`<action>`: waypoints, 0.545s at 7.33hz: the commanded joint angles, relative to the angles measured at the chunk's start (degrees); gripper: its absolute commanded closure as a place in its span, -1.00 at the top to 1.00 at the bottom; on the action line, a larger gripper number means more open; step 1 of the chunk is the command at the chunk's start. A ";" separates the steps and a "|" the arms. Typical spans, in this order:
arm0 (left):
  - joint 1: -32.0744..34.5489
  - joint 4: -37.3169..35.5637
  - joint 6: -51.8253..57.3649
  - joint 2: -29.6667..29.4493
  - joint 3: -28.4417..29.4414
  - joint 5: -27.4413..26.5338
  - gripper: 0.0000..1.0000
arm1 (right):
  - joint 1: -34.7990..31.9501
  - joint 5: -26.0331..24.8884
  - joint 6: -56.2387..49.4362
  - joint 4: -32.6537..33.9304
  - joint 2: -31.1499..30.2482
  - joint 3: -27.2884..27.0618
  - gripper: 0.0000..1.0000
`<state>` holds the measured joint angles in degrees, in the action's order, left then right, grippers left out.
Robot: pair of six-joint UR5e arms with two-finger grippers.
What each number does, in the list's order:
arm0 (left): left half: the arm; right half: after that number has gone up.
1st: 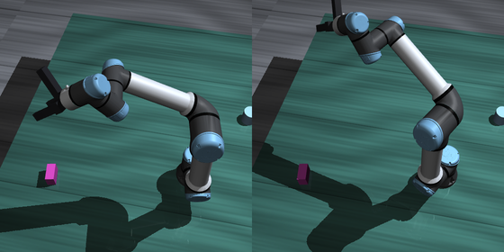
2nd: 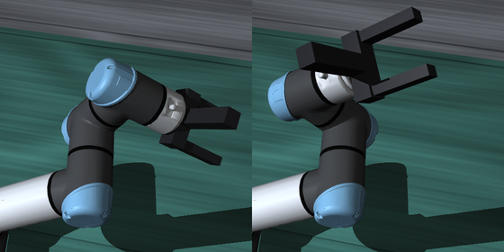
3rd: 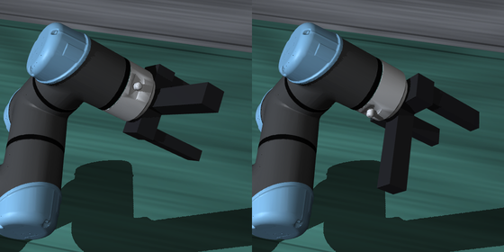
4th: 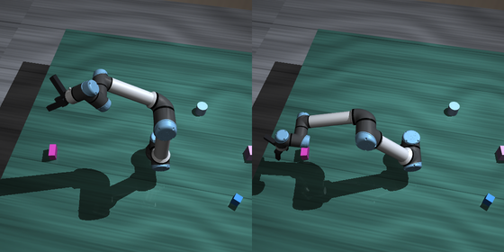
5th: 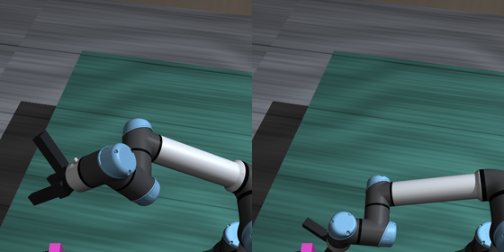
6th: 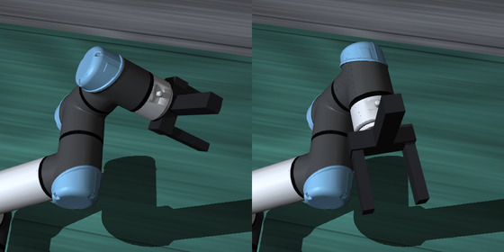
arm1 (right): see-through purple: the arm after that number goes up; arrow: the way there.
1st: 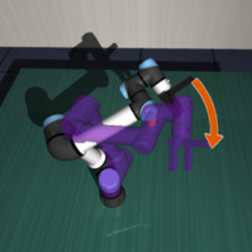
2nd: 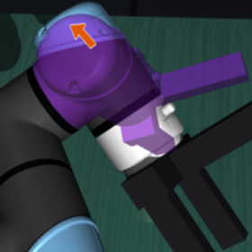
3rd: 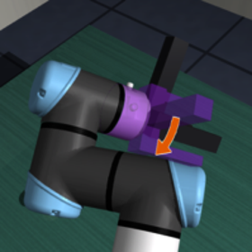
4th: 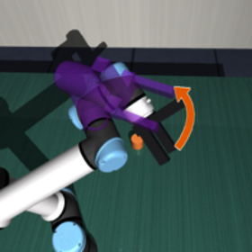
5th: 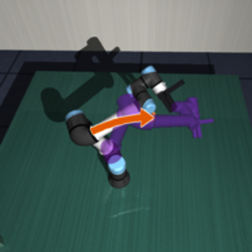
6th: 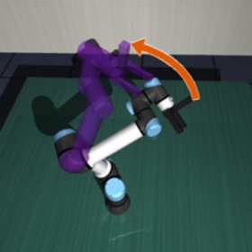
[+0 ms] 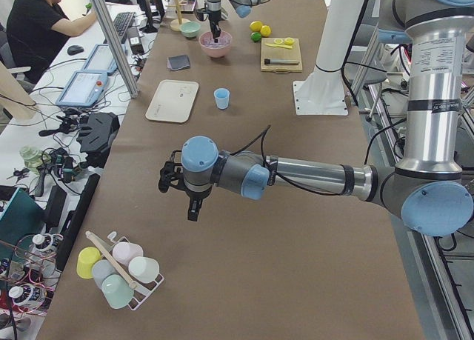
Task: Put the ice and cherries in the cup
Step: 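Move the right gripper back into the pink bowl and grasp another ice cube, then carry the second ice cube with the right gripper and release it into the blue cup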
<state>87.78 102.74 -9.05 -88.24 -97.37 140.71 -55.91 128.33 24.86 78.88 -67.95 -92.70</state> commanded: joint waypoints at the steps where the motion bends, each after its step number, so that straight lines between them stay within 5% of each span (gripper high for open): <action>1: -0.07 0.00 0.00 0.00 0.17 0.00 0.96 | 3.84 -0.26 7.94 13.70 9.54 -5.20 -0.73; 4: -0.07 -0.09 0.00 -0.09 0.08 0.00 0.96 | 18.08 -12.46 32.21 13.84 28.17 3.45 -0.74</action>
<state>87.74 102.69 -9.05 -88.31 -97.28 140.71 -43.00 120.61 48.51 92.39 -47.52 -93.58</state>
